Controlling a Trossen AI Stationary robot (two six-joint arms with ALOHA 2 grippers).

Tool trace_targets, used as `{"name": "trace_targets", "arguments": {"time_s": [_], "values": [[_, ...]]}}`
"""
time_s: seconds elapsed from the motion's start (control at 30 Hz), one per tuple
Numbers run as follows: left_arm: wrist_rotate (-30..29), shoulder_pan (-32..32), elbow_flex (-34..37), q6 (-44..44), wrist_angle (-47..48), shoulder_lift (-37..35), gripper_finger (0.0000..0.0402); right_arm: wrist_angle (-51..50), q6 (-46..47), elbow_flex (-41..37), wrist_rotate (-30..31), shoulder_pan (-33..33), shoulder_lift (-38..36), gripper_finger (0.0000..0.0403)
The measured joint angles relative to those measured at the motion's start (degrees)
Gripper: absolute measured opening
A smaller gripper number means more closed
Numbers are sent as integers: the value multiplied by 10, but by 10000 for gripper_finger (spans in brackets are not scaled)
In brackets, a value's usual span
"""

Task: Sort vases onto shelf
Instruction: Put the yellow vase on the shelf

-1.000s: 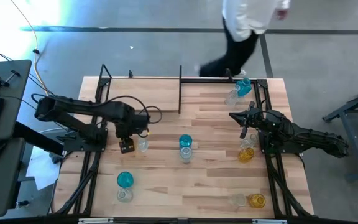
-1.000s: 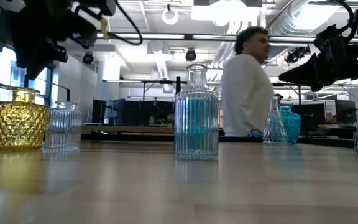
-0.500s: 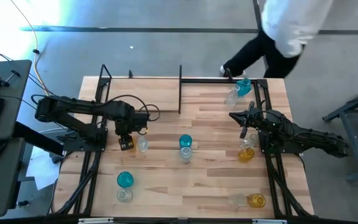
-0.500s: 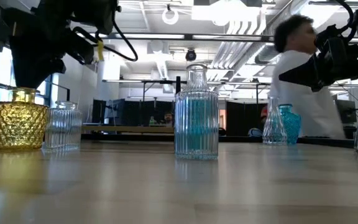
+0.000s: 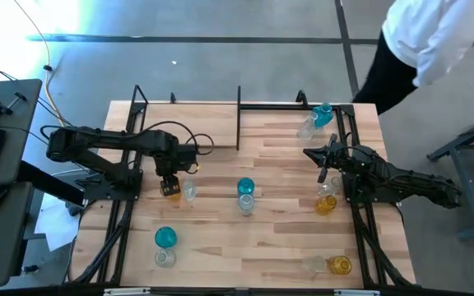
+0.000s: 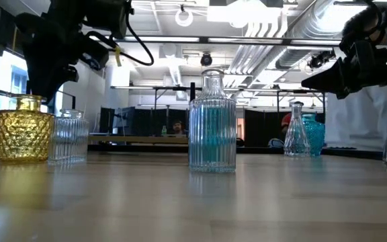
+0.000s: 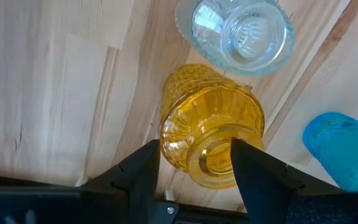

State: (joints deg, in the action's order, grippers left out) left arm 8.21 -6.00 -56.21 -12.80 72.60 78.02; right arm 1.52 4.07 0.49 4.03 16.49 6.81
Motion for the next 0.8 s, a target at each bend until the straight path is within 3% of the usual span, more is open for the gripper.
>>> {"name": "trace_targets", "arguments": {"time_s": [0.8], "values": [[1, 0, 0, 21, 10, 0, 156, 0, 0, 0, 0, 0, 0, 0]]}}
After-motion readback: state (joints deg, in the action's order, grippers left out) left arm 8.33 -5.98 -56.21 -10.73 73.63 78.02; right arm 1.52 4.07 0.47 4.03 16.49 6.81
